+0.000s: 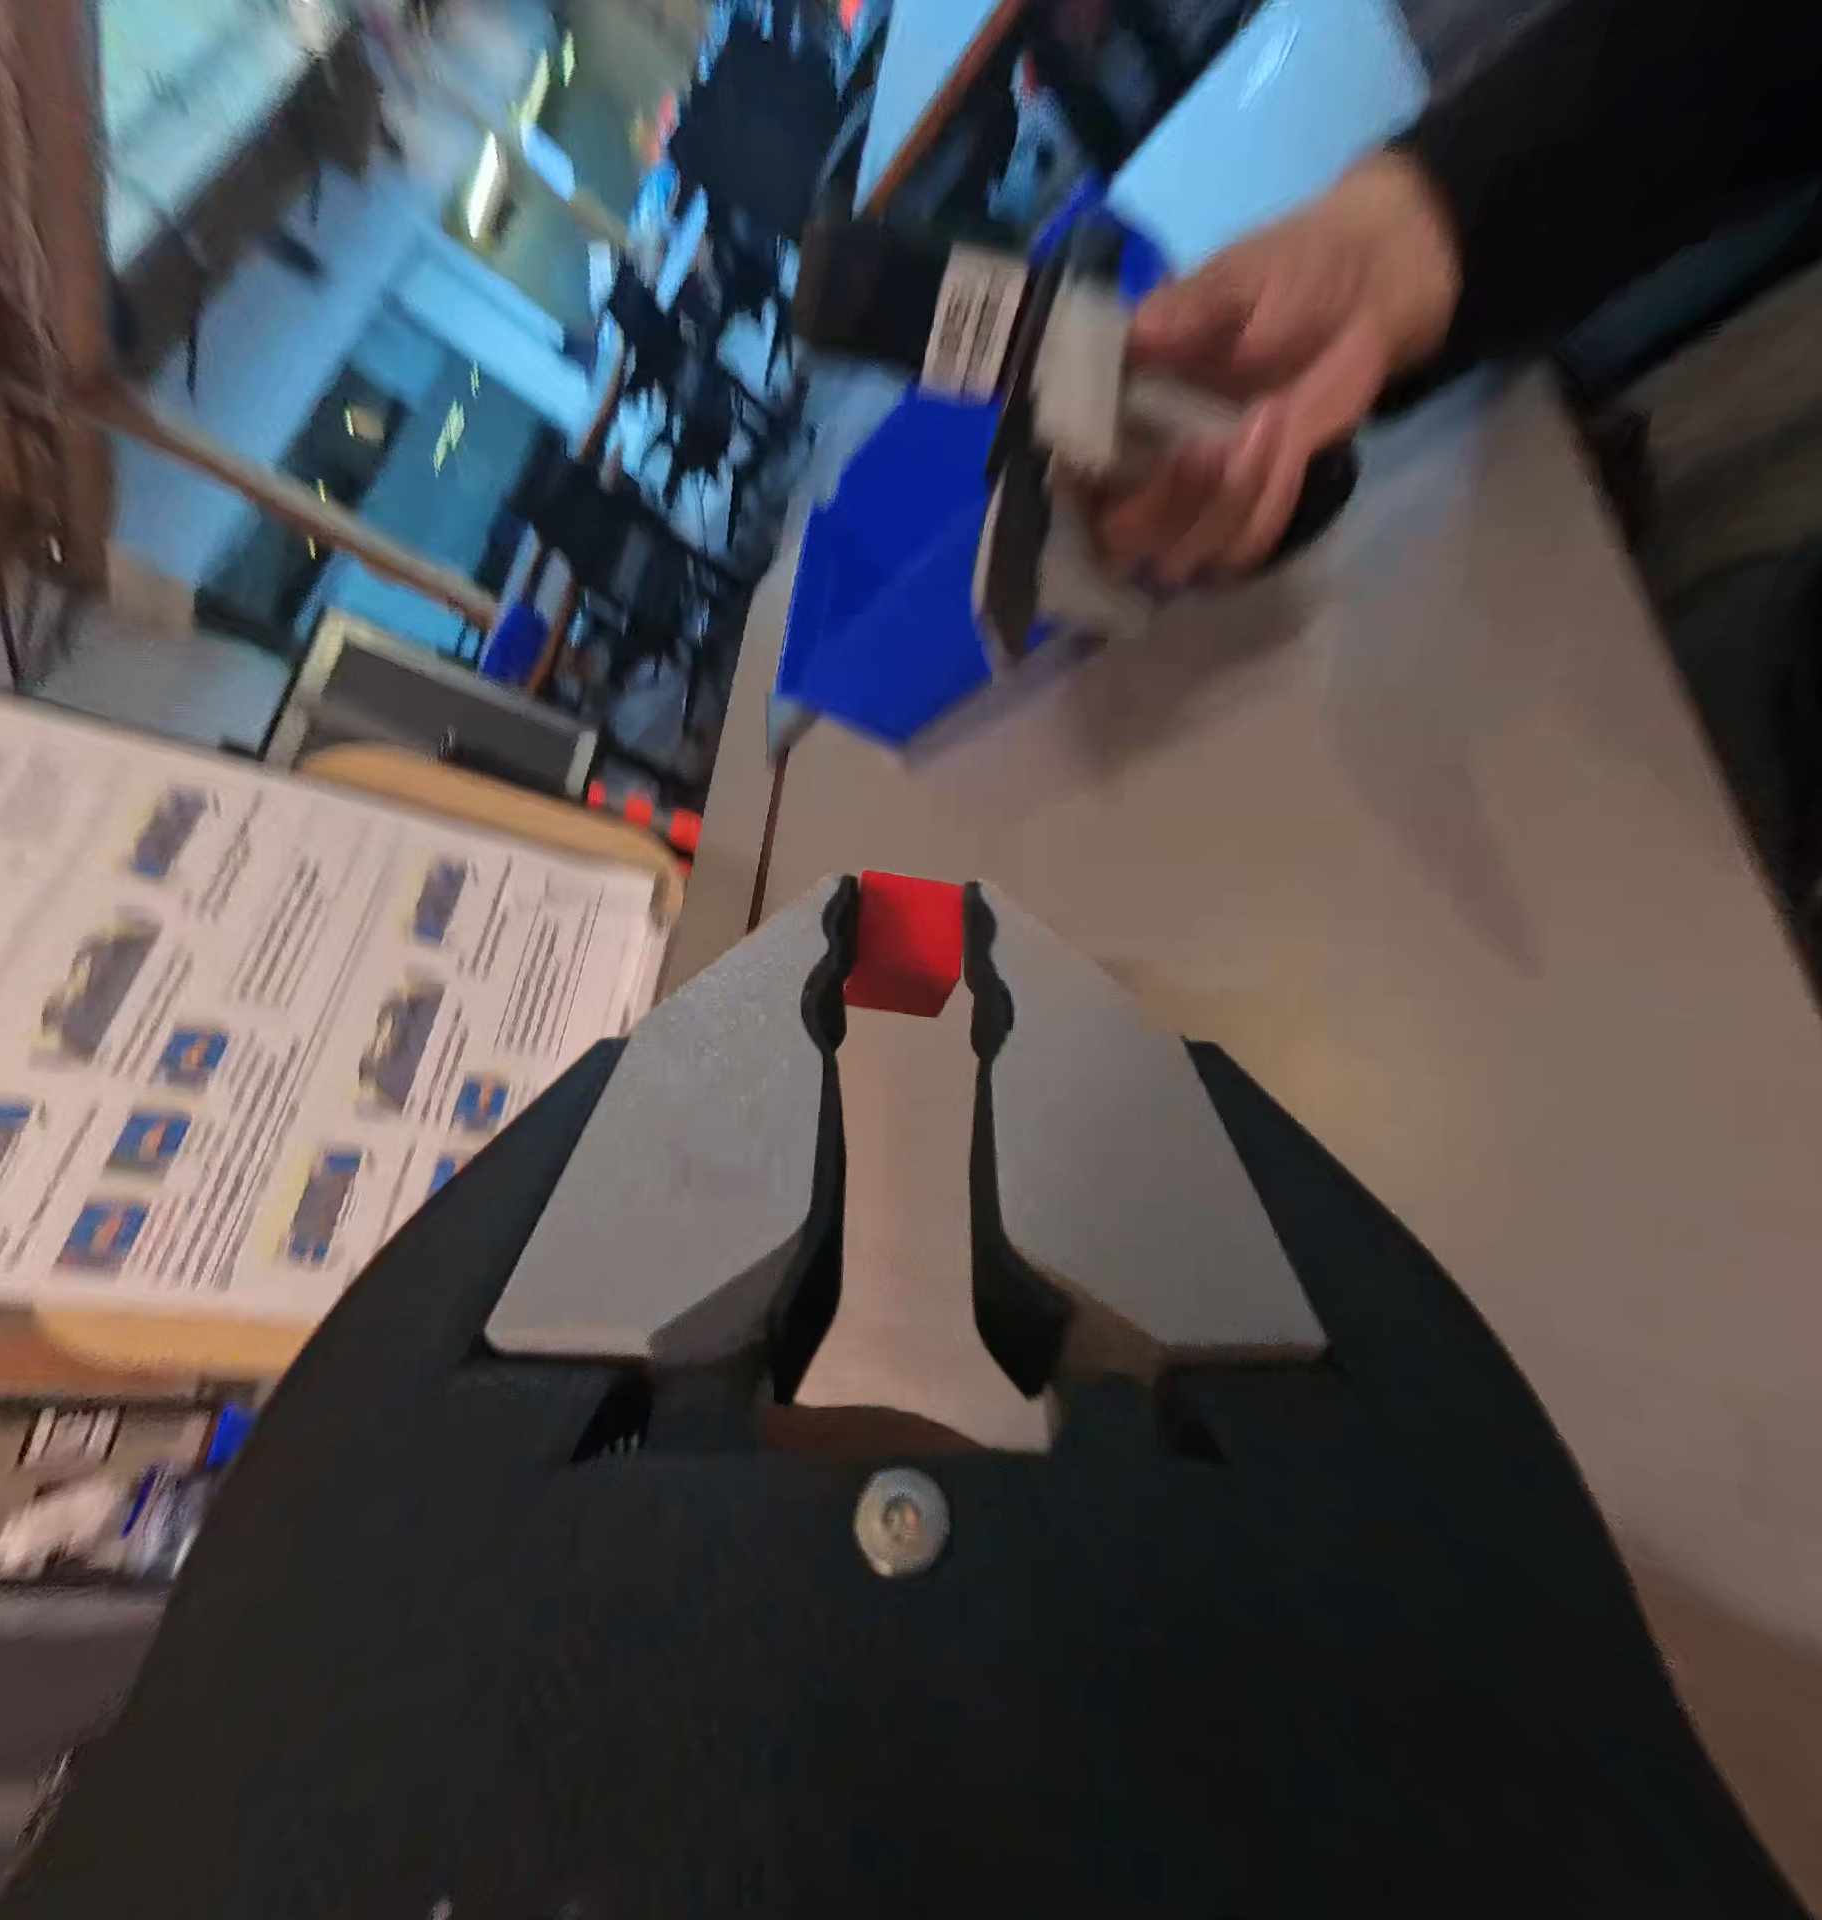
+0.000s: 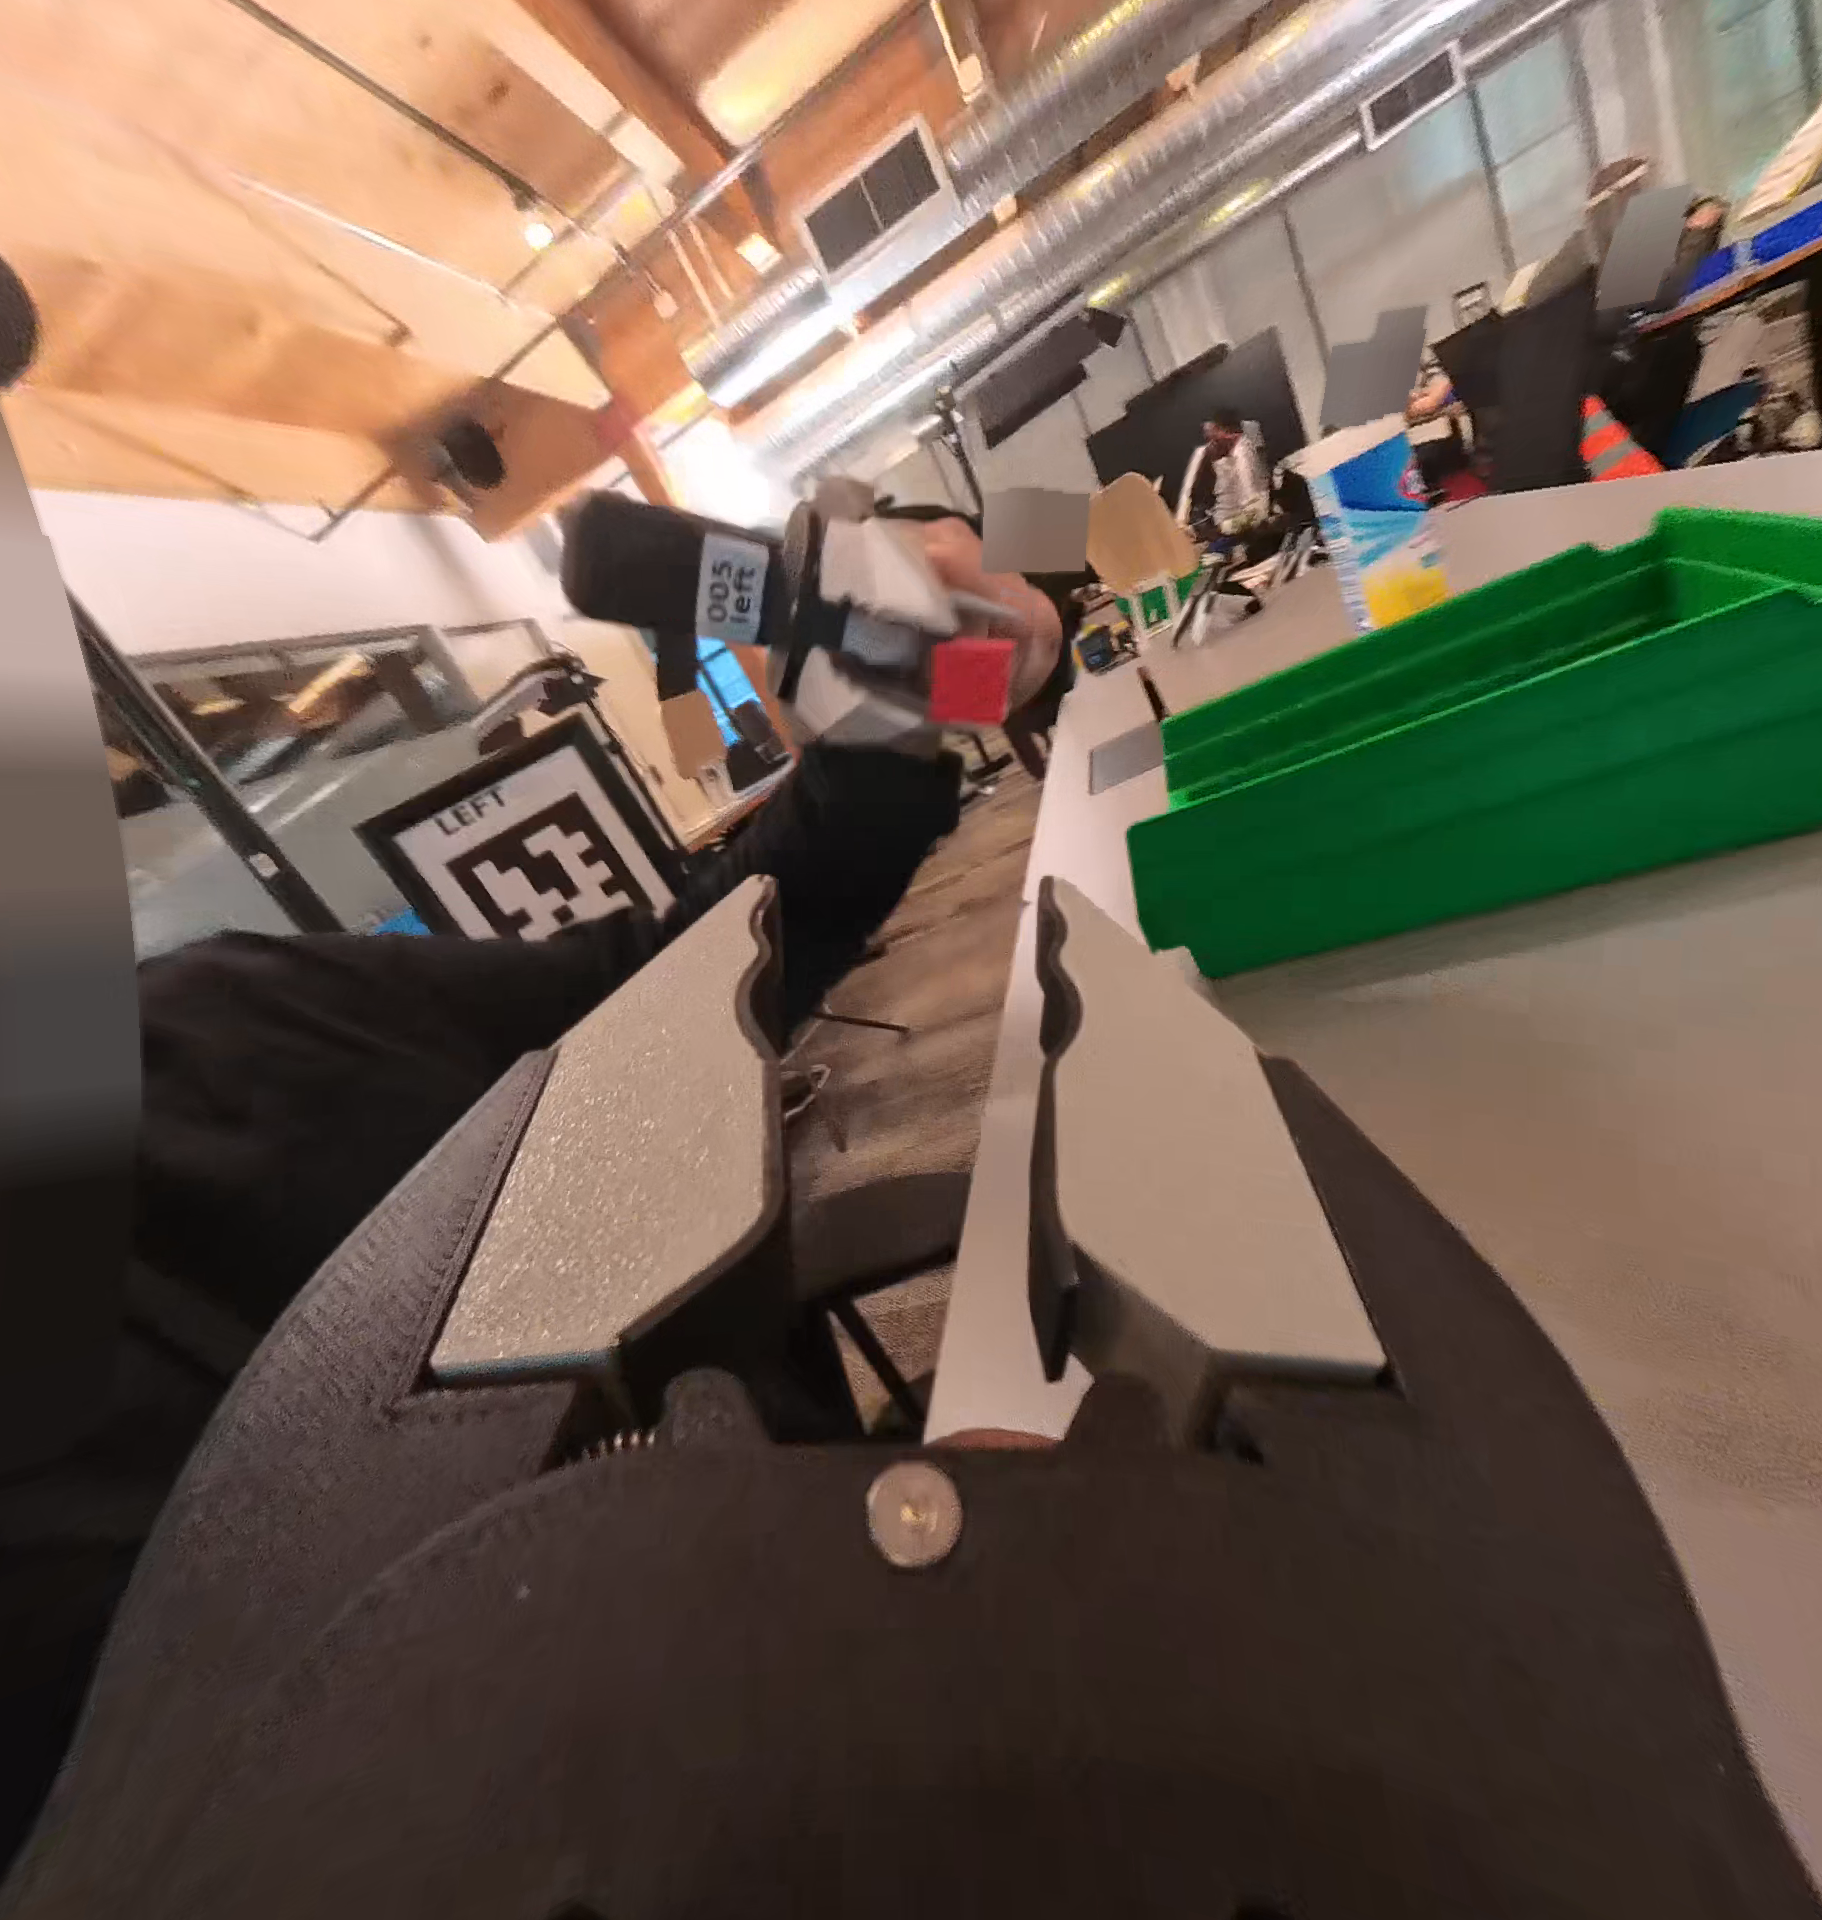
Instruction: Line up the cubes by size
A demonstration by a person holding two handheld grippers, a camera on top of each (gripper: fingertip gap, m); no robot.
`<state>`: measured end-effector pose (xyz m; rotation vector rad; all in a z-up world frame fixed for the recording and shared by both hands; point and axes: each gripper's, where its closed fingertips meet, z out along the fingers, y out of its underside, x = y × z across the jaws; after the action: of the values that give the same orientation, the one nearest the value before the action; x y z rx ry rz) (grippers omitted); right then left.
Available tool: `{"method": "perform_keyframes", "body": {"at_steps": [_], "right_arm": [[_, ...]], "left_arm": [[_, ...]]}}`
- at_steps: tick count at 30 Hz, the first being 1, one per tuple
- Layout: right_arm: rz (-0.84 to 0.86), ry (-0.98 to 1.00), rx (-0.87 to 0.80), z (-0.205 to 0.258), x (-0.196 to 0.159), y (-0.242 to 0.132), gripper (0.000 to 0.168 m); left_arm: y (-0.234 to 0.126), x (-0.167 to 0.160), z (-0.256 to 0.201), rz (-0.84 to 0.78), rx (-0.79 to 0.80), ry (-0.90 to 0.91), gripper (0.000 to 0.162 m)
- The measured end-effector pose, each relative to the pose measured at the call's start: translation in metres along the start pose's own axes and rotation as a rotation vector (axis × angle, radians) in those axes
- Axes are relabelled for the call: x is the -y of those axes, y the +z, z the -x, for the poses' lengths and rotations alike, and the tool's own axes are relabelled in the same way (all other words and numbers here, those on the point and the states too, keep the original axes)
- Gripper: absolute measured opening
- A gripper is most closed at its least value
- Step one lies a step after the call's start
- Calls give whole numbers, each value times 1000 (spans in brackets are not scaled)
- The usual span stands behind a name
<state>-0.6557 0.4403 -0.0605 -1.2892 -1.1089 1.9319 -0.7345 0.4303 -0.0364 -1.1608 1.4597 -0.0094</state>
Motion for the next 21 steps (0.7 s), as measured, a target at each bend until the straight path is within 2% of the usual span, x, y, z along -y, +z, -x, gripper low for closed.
{"method": "perform_keyframes", "body": {"at_steps": [4,8,10,12,16,19,21], "right_arm": [[29,-30,-49,-7,-4,27,50],[13,-7,-43,-5,-10,39,53],[10,-10,-74,-13,-14,40,44],[-6,-19,-36,-10,-16,38,0],[27,-33,-92,-18,-25,32,0],[80,-102,-355,-61,-31,17,0],[125,-239,-489,-69,-34,6,0]], "left_arm": [[25,33,-22,-91,-24,46,17],[44,35,-34,-103,-37,53,17],[53,31,-40,-103,-52,40,17],[60,22,-40,-71,-36,41,10],[69,11,-46,-57,-35,13,10],[87,-24,-43,37,27,2,7],[94,-58,-27,100,197,-53,0]]}}
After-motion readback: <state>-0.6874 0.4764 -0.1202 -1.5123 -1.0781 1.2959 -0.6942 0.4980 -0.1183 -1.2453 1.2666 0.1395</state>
